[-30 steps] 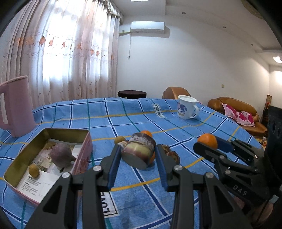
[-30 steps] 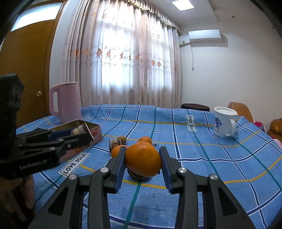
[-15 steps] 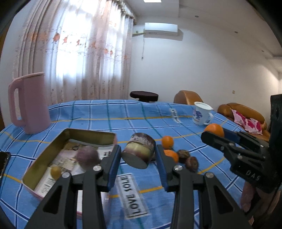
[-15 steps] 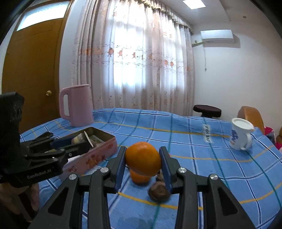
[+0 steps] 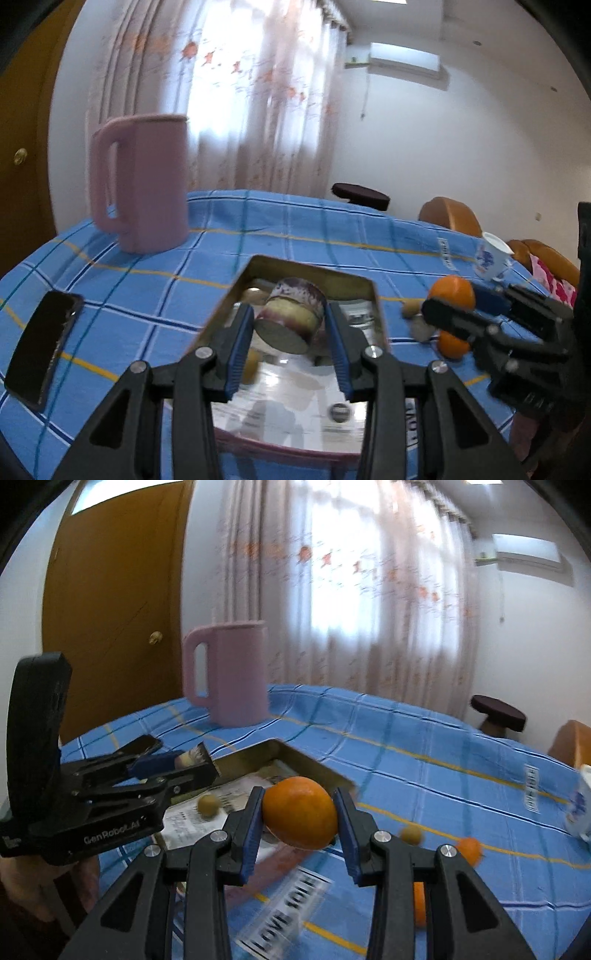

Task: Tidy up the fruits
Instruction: 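Carry the can and orange with both tools over the tin box, then open both tools to drop the can and orange into the tin, then grasp the dark brown round fruit with the right tool while the left tool grasps an orange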

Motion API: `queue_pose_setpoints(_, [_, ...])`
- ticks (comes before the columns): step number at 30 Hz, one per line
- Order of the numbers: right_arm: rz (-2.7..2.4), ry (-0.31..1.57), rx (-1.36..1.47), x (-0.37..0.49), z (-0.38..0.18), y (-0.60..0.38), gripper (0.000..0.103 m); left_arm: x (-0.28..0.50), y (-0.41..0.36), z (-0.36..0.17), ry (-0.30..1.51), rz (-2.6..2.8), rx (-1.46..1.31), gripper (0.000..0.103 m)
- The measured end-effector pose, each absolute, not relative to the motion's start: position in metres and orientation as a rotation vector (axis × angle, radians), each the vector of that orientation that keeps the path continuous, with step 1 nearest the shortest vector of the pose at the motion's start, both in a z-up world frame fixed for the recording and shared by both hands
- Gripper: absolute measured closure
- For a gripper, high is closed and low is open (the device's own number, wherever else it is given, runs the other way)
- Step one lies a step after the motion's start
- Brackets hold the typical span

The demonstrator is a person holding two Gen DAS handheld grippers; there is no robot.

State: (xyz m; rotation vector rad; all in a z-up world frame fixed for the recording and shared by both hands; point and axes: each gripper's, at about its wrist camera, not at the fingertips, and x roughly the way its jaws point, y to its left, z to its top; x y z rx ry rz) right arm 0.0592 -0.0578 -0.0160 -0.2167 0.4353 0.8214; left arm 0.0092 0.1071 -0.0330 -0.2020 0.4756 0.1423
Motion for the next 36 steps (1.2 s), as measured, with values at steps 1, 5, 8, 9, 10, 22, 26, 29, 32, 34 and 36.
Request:
queue_pose_setpoints(1, [0.833,0.444,-0.232,0.060,-0.019,-0.049,0.063,0.009,0.111,-0.034,0.478,0.149,-0.206,0.062])
queue_pose_setpoints(5, [0.866,0.490,-0.275,0.062,-0.032,-0.022,0.063,0.009,0.125,-0.039,0.491,0.169,-0.219,0.062])
queue_pose_setpoints(8, [0.876,0.521,-0.303,0.062,-0.040,-0.008,0.063,0.012,0.129,-0.044,0.513,0.172,-0.210,0.062])
queue_pose_setpoints(9, [0.875,0.535,-0.313,0.063,-0.044,-0.004,0.063,0.013,0.130,-0.044,0.518,0.179,-0.207,0.062])
queue_pose_setpoints(10, [0.877,0.545,-0.316,0.064,-0.047,-0.002,0.063,0.015,0.131,-0.045,0.527,0.176,-0.215,0.062])
queue_pose_setpoints(22, [0.759,0.517,-0.302,0.054,-0.035,-0.060,0.052,0.004,0.108,-0.027,0.464,0.158,-0.195,0.032])
queue_pose_setpoints(26, [0.610,0.542,-0.265,0.062,-0.037,-0.117,0.051,0.007,0.074,-0.021,0.457,0.085,-0.164,0.030])
queue_pose_setpoints(29, [0.475,0.587,-0.260,0.072,-0.047,-0.158,0.051,0.013,0.045,-0.019,0.470,0.025,-0.129,0.027])
queue_pose_setpoints(32, [0.424,0.642,-0.206,0.084,-0.054,-0.188,0.051,0.022,0.018,-0.022,0.494,-0.023,-0.089,0.024])
queue_pose_setpoints(34, [0.438,0.681,-0.160,0.091,-0.057,-0.198,0.051,0.029,0.004,-0.024,0.513,-0.050,-0.071,0.024])
queue_pose_setpoints(36, [0.448,0.700,-0.159,0.094,-0.059,-0.198,0.051,0.034,-0.004,-0.026,0.530,-0.062,-0.058,0.024])
